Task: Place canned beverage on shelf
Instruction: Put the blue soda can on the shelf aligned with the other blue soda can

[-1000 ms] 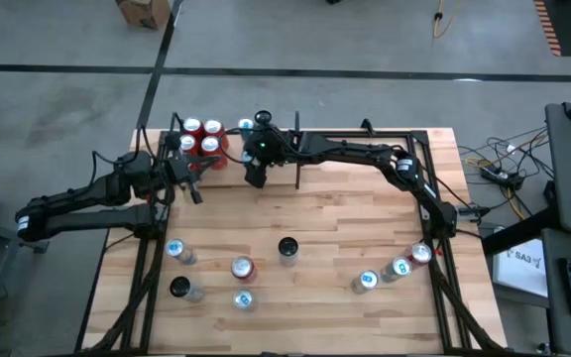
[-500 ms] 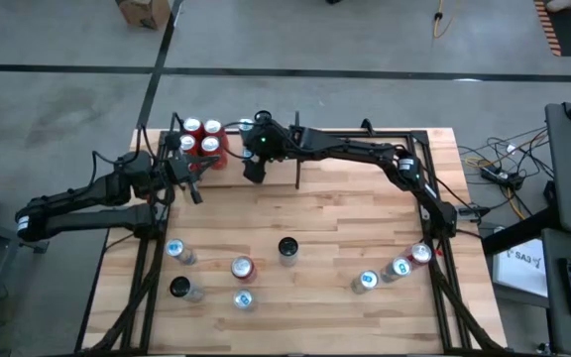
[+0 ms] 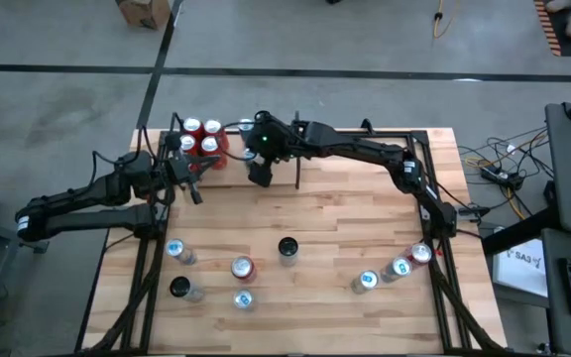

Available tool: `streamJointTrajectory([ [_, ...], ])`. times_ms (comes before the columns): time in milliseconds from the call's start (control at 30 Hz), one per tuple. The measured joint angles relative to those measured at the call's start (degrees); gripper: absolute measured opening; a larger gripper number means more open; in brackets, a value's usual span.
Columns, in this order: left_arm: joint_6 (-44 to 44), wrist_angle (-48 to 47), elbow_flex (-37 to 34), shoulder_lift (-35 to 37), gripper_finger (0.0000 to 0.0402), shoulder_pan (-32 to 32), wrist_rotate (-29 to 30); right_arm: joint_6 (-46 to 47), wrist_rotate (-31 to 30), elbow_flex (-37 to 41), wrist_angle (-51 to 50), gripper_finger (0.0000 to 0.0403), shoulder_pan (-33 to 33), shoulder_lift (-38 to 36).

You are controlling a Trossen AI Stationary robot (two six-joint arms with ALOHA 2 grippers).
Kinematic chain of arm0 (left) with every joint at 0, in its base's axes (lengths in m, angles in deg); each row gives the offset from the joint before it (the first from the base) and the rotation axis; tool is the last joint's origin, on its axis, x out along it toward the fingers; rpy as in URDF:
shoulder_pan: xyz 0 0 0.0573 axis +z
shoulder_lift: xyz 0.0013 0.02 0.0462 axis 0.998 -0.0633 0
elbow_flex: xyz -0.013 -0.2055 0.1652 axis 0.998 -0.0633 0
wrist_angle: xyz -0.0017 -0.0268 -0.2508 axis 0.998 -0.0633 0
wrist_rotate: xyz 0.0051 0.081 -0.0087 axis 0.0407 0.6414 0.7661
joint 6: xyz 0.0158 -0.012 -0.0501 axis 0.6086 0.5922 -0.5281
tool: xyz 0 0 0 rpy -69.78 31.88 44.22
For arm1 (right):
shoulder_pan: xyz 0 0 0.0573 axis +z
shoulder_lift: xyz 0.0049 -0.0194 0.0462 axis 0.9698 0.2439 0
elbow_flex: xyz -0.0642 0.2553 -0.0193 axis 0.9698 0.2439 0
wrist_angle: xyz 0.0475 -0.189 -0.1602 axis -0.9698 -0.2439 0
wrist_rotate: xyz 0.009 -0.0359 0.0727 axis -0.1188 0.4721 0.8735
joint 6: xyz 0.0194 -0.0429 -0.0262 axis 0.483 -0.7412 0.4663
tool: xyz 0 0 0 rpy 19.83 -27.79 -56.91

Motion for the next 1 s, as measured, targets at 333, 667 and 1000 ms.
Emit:
streamJointTrajectory([
  [333, -0.1, 0.0, 0.0, -0.1, 0.0000, 0.0, 0.0, 2.8, 0.5, 1.2, -7.3, 0.0221, 1.4, 0.6],
  [667, -0.1, 0.0, -0.2, -0.4, 0.0000, 0.0, 0.0, -2.0, 0.3, 8.7, -2.2, 0.0018, 1.1, 0.9],
  [1000, 0.2, 0.1, -0.3, -0.7, 0.0000, 0.0, 0.0, -4.8, 0.5, 9.4, 5.4, 0.0009, -1.4, 0.9],
])
